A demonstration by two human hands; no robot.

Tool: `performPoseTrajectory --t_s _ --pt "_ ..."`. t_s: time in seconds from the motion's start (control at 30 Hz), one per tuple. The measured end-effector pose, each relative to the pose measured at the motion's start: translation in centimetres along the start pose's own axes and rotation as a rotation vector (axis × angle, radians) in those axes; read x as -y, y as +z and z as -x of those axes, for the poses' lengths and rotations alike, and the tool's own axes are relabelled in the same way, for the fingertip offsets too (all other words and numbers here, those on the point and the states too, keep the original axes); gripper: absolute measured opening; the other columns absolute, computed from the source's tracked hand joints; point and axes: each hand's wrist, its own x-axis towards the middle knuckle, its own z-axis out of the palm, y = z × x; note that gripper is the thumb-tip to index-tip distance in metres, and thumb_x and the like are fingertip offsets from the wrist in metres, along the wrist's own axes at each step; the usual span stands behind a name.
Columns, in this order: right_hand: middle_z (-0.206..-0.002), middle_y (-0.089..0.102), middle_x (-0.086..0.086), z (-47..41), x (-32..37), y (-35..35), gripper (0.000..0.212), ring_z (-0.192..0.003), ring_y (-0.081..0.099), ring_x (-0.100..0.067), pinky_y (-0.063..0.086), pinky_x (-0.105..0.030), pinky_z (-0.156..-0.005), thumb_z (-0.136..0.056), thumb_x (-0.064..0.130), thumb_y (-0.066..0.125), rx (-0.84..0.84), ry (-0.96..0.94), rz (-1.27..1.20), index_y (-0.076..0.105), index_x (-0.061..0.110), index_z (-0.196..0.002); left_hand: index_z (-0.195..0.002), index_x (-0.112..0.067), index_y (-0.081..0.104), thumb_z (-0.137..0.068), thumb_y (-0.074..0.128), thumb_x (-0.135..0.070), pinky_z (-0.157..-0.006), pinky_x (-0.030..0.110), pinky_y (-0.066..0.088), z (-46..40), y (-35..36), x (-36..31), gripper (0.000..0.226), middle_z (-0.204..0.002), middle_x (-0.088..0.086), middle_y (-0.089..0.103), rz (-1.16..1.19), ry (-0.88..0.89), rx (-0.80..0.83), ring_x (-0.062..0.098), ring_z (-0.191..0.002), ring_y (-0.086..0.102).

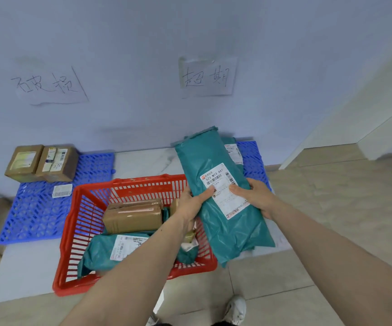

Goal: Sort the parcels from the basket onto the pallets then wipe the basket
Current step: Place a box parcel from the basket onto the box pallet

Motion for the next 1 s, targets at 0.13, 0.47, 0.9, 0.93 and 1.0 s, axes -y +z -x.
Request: performPoseTrajectory --t_s 0.13,0.47,0.9,0.93,1.0 --pt "-0.108 0.075 -0.01 -1.9 -0.2 -7.2 0.039 -0.095 0.074 -0.028 0.059 -0.044 -0.086 -0.08 0.023 0.082 0.055 0.052 0.129 0.067 0.012 -0.115 -0.127 -0.011 0.058 -0.073 0.085 -0.024 -0.087 0.045 0.058 -2.0 5.7 3.5 0.062 -0.112 0.007 0.073 0.032 -0.014 -0.068 0.026 -0.1 0.071" --pt "-0.103 0.075 -0.001 -10.0 -0.5 -13.6 0.067 -0.089 0.074 -0.021 0.059 -0.044 -0.087 -0.059 0.055 0.083 0.086 0.081 0.441 0.066 0.018 -0.113 -0.122 -0.008 0.054 -0.084 0.077 -0.017 -0.071 0.036 0.057 -8.1 13.8 8.1 0.046 -0.119 0.005 0.066 0.033 -0.154 -0.304 0.018 -0.09 0.064" --pt "-0.113 0.065 -0.001 -20.8 -3.4 -15.4 0.049 -0.105 0.062 -0.021 0.05 -0.034 -0.09 -0.082 0.046 0.075 0.17 0.001 0.924 0.058 0.021 -0.12 -0.117 -0.009 0.054 -0.083 0.078 -0.017 -0.06 0.029 0.053 -17.8 16.6 13.7 0.043 -0.119 0.007 0.065 0.095 -0.372 -0.45 0.026 -0.107 0.063" --pt "-0.116 0.065 0.0 -21.6 -3.8 -15.1 0.051 -0.108 0.061 -0.021 0.048 -0.033 -0.091 -0.082 0.047 0.074 0.192 -0.005 0.951 0.057 0.022 -0.123 -0.118 -0.009 0.055 -0.082 0.079 -0.017 -0.06 0.029 0.053 -18.5 16.5 14.5 0.044 -0.118 0.007 0.066 0.122 -0.382 -0.472 0.026 -0.106 0.064" --pt "-0.123 0.064 0.002 -23.1 -5.0 -14.3 0.056 -0.118 0.056 -0.023 0.042 -0.038 -0.101 -0.08 0.052 0.073 0.218 -0.034 1.025 0.055 0.029 -0.127 -0.118 -0.01 0.057 -0.082 0.079 -0.016 -0.061 0.029 0.054 -19.5 16.2 16.0 0.043 -0.117 0.006 0.067 0.168 -0.39 -0.518 0.024 -0.103 0.065"
